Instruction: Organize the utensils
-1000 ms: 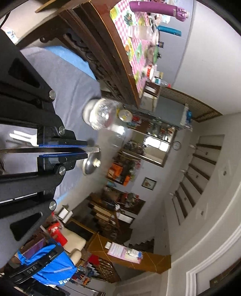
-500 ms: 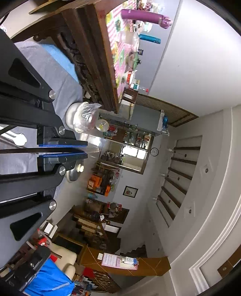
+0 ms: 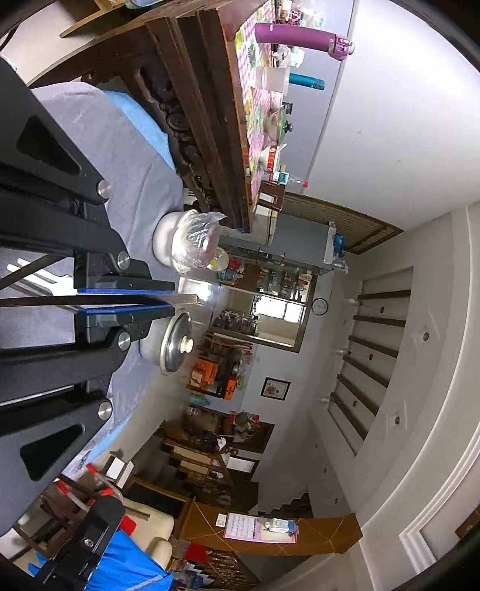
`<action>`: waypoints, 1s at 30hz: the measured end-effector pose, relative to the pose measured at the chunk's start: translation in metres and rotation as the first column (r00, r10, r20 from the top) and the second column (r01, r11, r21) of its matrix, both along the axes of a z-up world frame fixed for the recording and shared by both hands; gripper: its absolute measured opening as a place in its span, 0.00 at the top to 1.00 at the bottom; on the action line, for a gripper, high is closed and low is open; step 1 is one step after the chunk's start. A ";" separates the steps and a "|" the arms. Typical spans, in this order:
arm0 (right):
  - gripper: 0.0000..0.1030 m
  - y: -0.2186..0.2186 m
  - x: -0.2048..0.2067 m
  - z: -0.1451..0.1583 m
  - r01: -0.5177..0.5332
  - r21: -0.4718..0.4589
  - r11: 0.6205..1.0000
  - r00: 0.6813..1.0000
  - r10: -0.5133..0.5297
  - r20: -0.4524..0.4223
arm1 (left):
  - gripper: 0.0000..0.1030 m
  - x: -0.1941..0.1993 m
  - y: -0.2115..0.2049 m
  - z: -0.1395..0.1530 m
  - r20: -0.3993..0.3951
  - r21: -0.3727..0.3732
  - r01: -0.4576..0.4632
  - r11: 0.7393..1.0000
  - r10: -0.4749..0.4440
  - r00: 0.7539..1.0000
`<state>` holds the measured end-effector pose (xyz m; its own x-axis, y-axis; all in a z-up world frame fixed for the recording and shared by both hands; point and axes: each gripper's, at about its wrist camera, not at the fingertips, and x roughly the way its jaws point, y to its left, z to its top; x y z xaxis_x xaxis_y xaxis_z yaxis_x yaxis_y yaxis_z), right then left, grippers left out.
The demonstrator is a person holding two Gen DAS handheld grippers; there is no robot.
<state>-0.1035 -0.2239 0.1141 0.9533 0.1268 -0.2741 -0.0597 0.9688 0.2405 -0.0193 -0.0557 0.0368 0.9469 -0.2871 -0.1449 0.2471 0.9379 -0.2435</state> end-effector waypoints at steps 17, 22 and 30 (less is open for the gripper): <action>0.90 -0.028 -0.004 -0.003 -0.023 0.176 0.984 1.000 0.025 -0.008 | 0.54 -0.029 0.030 0.030 0.118 0.015 0.022 1.000 -0.024 0.993; 0.90 -0.041 -0.003 -0.005 0.017 0.217 0.976 1.000 -0.014 -0.016 | 0.42 -0.033 0.050 0.039 0.135 0.036 -0.040 0.999 0.035 0.990; 0.90 -0.072 -0.005 -0.014 0.109 0.266 0.958 0.994 -0.099 -0.053 | 0.31 -0.033 0.099 0.006 0.054 0.178 -0.164 0.970 0.156 0.986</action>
